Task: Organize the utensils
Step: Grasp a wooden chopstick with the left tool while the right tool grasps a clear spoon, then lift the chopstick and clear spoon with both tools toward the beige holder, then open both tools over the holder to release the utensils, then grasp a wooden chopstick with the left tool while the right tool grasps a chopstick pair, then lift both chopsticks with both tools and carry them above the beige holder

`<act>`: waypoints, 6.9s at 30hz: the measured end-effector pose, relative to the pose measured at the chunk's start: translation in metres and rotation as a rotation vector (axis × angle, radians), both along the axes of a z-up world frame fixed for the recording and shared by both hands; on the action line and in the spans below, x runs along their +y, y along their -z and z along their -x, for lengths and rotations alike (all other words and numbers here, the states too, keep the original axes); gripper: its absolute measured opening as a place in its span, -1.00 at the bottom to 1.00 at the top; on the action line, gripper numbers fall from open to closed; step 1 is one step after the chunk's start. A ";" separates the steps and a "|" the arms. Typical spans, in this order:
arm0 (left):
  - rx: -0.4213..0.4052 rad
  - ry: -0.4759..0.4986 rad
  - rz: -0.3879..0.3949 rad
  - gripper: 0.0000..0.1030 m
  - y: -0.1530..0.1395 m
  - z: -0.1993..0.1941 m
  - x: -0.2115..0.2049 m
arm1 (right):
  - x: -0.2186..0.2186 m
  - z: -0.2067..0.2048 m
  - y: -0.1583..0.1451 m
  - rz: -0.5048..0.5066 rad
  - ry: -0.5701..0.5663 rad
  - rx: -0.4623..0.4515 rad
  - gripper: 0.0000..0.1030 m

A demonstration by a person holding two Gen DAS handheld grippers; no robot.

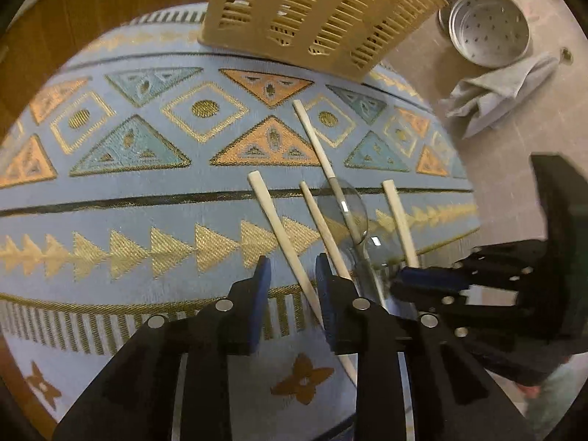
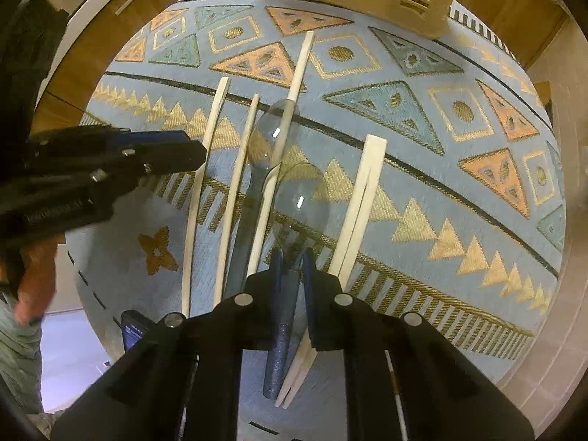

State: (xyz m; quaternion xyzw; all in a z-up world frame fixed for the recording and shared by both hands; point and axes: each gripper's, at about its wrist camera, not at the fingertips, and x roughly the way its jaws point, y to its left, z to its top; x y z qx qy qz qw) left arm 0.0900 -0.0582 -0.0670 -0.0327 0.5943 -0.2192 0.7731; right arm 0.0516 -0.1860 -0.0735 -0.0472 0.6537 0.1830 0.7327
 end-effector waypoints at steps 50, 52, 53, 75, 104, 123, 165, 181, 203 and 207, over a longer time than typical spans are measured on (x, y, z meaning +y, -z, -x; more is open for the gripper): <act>-0.251 -0.057 0.012 -0.96 -0.029 0.028 0.023 | 0.007 0.012 -0.002 0.124 -0.083 -0.027 -0.80; -0.262 -0.063 0.027 -0.96 -0.032 0.027 0.025 | 0.015 0.009 -0.001 0.124 -0.076 -0.027 -0.81; -0.277 -0.066 0.037 -0.96 -0.036 0.027 0.026 | 0.014 0.009 -0.004 0.105 -0.068 -0.029 -0.81; -0.986 -0.288 0.338 -0.96 -0.220 -0.047 0.002 | -0.064 -0.060 -0.213 -0.205 0.247 -0.913 -0.81; -1.006 -0.336 0.242 -0.62 -0.140 -0.127 -0.058 | -0.114 -0.131 -0.147 -0.276 0.299 -1.043 -0.63; -0.407 -0.148 0.122 0.03 -0.156 -0.016 0.004 | -0.102 0.001 -0.171 -0.087 0.207 -0.626 0.06; -0.229 0.079 -0.318 -0.81 -0.005 0.024 -0.053 | -0.051 -0.012 0.002 -0.024 0.053 0.024 -0.42; -0.071 0.095 -0.212 -0.69 -0.009 -0.016 -0.011 | -0.040 -0.012 0.000 0.033 0.014 -0.027 -0.79; -0.469 -0.053 -0.093 -0.93 -0.072 0.041 0.004 | -0.110 0.059 -0.093 -0.293 0.016 -0.389 -0.79; -0.613 -0.053 -0.045 -0.93 -0.107 0.061 -0.001 | -0.126 0.075 -0.116 -0.463 0.068 -0.513 -0.79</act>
